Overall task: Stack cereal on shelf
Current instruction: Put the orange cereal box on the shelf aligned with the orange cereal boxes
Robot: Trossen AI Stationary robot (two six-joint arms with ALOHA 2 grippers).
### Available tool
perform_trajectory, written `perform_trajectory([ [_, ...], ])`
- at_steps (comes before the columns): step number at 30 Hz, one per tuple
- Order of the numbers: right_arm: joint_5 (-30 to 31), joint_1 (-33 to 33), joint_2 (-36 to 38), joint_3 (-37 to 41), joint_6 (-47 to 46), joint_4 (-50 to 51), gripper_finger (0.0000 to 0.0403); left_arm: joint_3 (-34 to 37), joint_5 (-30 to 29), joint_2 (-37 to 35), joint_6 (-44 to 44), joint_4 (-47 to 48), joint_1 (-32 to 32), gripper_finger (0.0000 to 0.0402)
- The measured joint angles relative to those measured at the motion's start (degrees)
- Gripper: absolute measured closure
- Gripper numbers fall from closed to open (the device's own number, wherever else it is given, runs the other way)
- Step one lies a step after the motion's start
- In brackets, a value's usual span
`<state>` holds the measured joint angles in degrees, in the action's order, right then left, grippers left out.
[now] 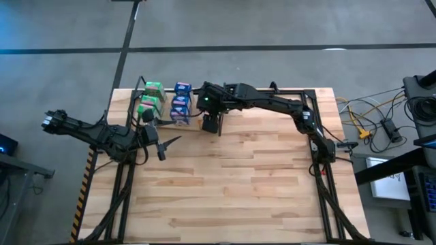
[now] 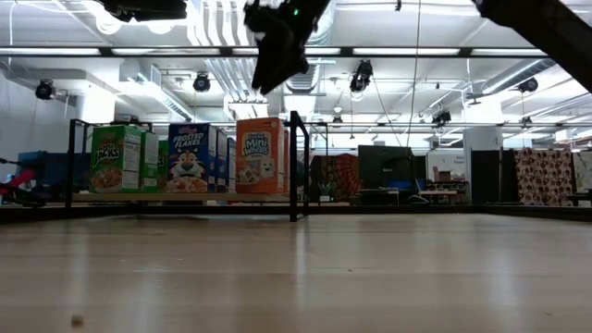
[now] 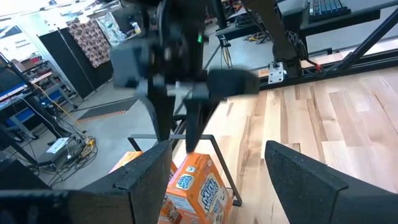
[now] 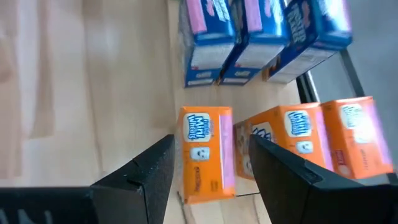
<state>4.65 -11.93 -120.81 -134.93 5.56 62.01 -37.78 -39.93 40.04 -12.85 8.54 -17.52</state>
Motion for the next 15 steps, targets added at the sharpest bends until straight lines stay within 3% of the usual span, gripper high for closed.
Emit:
perform_trajectory([
  [11, -0.16, 6.72, 6.54, 1.06, 2.99, 0.28, 0.0209, 0.00, 0.38, 0.67, 1.55, 0.02, -0.07, 0.0159],
  [15, -0.14, 9.58, 8.72, 5.78, 3.03, -1.22, 0.0209, 0.00, 0.42, 1.88, 2.64, 0.00, -0.07, 0.0159],
])
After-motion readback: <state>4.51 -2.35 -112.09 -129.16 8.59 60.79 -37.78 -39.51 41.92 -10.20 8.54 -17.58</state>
